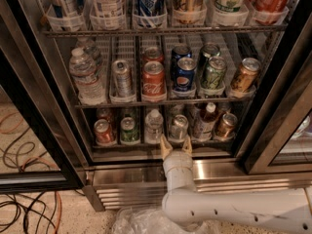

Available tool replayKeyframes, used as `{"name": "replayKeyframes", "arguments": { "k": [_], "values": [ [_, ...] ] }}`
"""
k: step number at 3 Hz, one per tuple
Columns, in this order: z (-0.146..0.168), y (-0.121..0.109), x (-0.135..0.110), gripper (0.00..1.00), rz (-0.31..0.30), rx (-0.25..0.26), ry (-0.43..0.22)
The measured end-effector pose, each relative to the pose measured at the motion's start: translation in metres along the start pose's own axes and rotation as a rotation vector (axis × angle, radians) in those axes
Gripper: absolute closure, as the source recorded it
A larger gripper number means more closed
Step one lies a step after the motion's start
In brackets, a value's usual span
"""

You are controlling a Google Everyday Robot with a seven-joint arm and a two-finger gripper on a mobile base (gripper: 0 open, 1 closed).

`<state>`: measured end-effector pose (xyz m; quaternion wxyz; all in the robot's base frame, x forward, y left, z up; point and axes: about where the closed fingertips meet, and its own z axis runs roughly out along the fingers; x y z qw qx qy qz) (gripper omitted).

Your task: Pick 7up can from bottom shelf of fridge

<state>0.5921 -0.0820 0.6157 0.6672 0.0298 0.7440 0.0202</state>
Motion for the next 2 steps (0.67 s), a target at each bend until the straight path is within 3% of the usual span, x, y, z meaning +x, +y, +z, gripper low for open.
{"name": "replayKeyframes", "arguments": {
  "k": [2],
  "values": [
    [0.031,-0.004,0.005,0.38,0.0,0.019,0.003]
  ]
}}
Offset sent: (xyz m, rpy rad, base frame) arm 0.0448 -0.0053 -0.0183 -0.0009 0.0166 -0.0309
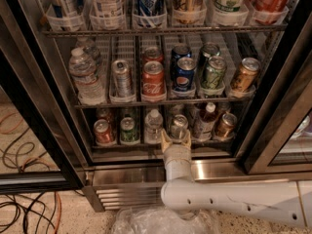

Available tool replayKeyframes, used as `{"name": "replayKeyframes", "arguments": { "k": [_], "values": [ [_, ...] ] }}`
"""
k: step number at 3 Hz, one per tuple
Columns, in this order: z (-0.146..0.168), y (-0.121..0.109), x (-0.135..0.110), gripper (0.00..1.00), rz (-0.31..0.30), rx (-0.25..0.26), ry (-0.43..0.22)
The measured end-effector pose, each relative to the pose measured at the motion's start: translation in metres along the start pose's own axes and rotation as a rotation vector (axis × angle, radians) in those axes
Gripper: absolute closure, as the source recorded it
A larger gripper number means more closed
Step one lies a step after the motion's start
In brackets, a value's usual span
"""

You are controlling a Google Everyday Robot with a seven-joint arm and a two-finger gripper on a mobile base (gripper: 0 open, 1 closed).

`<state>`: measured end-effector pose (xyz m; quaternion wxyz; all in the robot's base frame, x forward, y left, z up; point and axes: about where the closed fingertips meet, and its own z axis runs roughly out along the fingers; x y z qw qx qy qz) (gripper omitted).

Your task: Pick 7up can from bottom shelf of fridge

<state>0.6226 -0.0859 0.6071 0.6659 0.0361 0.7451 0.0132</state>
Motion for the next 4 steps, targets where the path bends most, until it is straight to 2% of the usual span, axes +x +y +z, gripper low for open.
{"name": "replayKeyframes", "arguments": {
  "k": [3,4],
  "values": [
    [0.035,-0.009,0.01,0.39,0.001,0.041,0.004],
    [0.035,-0.01,0.009,0.58,0.005,0.045,0.003]
  ]
}}
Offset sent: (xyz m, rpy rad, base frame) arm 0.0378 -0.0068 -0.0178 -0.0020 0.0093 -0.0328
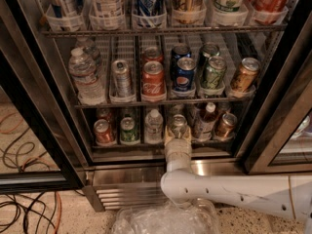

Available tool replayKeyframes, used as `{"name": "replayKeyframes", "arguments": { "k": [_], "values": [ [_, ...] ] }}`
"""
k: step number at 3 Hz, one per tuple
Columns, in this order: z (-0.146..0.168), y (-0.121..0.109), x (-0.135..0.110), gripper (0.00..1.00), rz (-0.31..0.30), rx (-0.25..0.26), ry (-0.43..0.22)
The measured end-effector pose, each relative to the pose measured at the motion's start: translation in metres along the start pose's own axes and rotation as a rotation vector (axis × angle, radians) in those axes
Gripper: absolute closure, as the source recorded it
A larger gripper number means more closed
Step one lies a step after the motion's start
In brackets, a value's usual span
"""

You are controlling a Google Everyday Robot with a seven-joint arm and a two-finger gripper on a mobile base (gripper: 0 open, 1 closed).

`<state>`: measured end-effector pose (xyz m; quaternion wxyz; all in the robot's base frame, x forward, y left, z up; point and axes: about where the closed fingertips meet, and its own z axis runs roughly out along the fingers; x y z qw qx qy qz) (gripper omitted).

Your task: Pick 7up can from bottom shelf of fridge

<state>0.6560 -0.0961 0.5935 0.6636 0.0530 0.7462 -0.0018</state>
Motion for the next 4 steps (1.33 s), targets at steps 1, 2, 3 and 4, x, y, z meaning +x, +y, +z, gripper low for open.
{"name": "replayKeyframes", "arguments": {
  "k": [1,2,3,4],
  "values": [
    [0.0,0.0,0.0,0.81,0.0,0.0,0.0],
    [-0.002,0.001,-0.006,1.0,0.018,-0.017,-0.005],
    [-0.016,0.001,-0.028,1.0,0.066,-0.059,-0.034],
    [-0.039,-0.003,-0.052,1.0,0.096,-0.097,-0.053]
  ]
}}
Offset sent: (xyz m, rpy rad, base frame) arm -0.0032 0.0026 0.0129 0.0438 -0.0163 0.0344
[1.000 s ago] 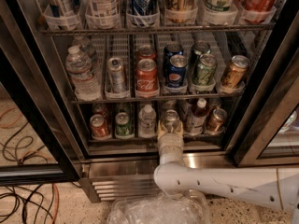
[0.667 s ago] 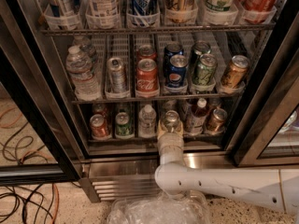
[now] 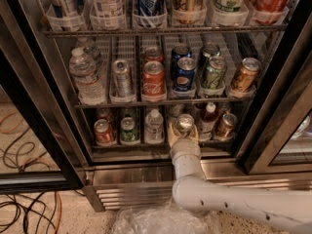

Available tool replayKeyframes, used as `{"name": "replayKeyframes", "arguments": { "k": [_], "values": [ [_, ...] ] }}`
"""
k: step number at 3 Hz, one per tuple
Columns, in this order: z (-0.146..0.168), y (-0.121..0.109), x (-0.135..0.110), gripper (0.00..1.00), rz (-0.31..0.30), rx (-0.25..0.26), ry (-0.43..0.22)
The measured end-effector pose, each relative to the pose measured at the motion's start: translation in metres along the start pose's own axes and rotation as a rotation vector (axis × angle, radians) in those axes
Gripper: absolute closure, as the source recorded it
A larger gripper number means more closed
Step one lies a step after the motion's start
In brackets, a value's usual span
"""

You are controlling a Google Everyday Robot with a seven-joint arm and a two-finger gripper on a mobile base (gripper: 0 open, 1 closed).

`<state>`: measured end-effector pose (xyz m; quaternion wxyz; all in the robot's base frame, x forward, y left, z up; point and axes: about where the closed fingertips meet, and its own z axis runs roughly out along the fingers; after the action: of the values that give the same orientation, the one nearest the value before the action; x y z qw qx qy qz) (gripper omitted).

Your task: Pick 7up can from bottom shelf of fridge

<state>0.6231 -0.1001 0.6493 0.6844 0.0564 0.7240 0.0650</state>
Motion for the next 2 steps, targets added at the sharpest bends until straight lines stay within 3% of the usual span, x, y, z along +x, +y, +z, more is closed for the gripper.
{"name": "replayKeyframes", "arguments": {
  "k": [2],
  "values": [
    [-0.044,0.002,-0.035,1.0,-0.003,-0.134,0.082]
  ]
}}
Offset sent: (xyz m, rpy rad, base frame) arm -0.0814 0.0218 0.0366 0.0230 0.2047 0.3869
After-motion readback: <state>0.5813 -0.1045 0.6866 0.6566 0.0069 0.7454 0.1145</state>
